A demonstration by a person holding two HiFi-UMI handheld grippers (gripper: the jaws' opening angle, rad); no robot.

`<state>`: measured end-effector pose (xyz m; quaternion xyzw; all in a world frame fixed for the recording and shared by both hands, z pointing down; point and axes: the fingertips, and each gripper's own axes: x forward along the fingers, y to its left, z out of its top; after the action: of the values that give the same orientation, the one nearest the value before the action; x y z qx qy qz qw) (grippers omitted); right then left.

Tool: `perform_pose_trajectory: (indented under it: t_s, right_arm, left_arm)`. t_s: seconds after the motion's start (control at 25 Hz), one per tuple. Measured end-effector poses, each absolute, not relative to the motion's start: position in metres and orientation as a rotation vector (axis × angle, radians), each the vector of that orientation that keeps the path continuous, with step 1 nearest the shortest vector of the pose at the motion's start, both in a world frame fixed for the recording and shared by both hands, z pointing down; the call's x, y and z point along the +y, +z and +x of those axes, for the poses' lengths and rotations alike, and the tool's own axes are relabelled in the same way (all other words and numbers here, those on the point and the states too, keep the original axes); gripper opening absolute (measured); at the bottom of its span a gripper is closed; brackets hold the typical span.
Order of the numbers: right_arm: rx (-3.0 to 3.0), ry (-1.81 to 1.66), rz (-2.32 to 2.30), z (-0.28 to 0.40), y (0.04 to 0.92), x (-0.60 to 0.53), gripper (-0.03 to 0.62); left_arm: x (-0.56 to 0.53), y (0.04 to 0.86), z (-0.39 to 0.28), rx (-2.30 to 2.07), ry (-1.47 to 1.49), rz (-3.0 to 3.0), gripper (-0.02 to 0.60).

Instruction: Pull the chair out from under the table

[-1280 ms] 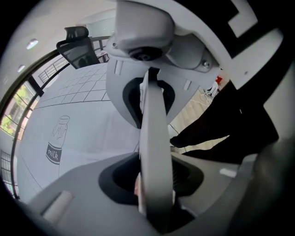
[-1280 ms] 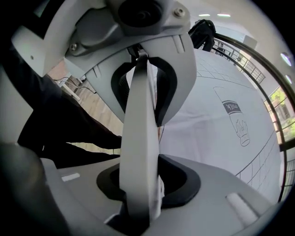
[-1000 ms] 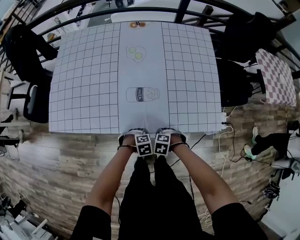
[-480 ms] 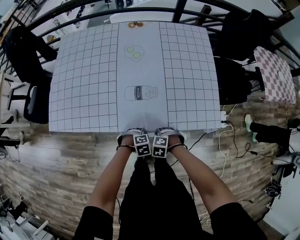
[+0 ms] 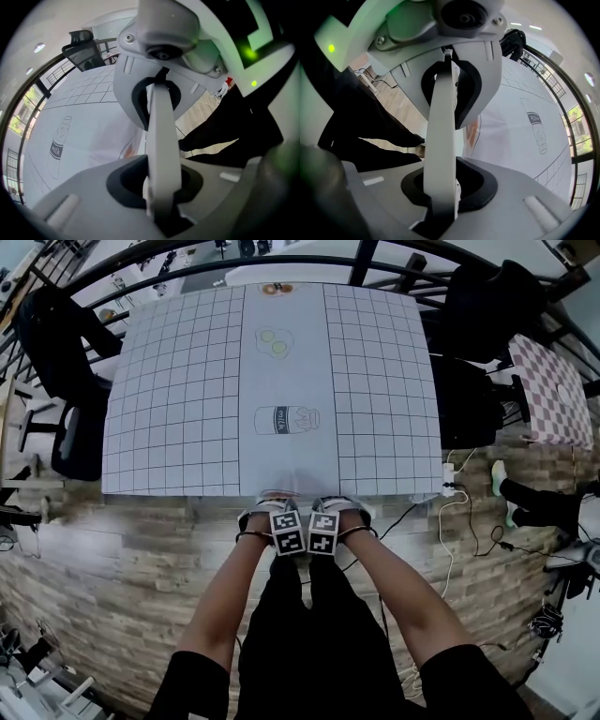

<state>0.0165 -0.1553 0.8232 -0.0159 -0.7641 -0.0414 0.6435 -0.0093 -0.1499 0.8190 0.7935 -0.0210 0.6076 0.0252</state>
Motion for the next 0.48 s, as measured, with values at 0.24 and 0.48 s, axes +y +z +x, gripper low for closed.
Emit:
perform_pose_trajectory:
  t_s: [0.24,0.48]
  right_arm:
    - [-1.743,-0.074,-0.017,0.015,0.823,-0.136,0.069]
    - [-1.748,-0.052,-0.017,0.016,0.821,-0.112,0.069]
  left_arm:
    - [-0.131,0.818,-0.012,-0.037,1.895,2.478,0.077]
    - [-0.108,0.816,-0.01,-0.031,1.855,2.452,0.081]
